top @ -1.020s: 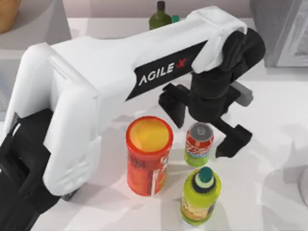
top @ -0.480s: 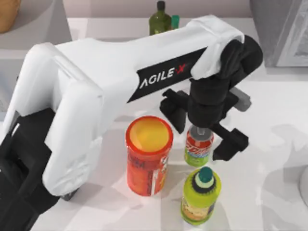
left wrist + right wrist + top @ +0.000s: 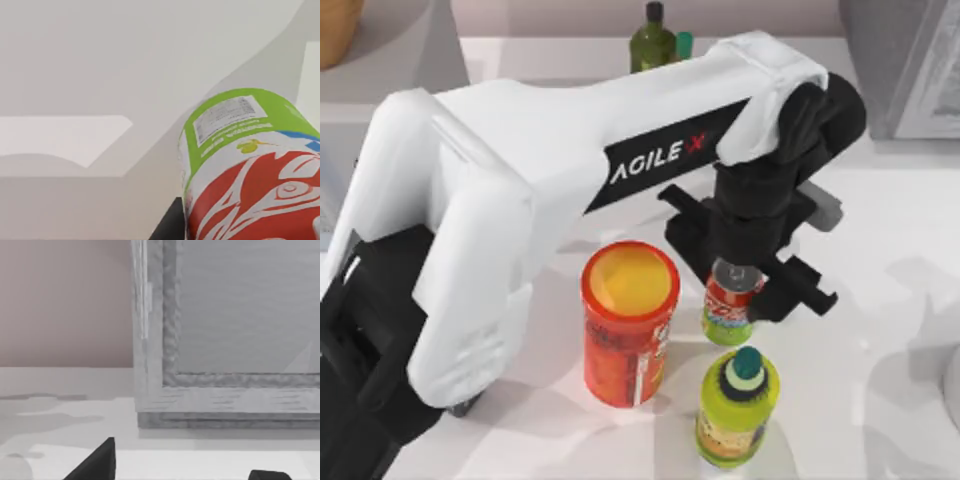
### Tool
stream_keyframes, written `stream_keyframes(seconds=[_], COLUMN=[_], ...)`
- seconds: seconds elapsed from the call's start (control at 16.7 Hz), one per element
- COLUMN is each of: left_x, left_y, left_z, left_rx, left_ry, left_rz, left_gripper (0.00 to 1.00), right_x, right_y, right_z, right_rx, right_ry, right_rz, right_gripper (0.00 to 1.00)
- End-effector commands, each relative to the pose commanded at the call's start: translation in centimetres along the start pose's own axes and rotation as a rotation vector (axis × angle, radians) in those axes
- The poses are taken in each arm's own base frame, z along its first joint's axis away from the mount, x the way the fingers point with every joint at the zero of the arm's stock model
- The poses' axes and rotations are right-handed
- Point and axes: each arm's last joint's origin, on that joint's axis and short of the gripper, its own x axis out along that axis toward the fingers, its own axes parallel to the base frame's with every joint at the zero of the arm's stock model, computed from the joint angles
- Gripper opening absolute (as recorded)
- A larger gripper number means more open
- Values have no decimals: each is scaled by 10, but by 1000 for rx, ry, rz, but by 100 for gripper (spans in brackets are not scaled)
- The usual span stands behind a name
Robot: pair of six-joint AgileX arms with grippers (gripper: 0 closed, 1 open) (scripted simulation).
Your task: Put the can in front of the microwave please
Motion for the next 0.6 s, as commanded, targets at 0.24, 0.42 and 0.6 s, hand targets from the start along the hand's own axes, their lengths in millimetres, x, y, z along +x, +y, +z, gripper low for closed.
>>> stream_keyframes(seconds=[0.24,0.42,0.6], left_x=[0,0,0], left_y=[0,0,0], left_z=[0,0,0], left_rx=[0,0,0], left_ry=[0,0,0], left_rz=[0,0,0], left_gripper=[0,0,0], right_x=[0,0,0], right_y=[0,0,0], right_z=[0,0,0], right_rx=[0,0,0], right_ry=[0,0,0], right_rz=[0,0,0], right_gripper=[100,100,100])
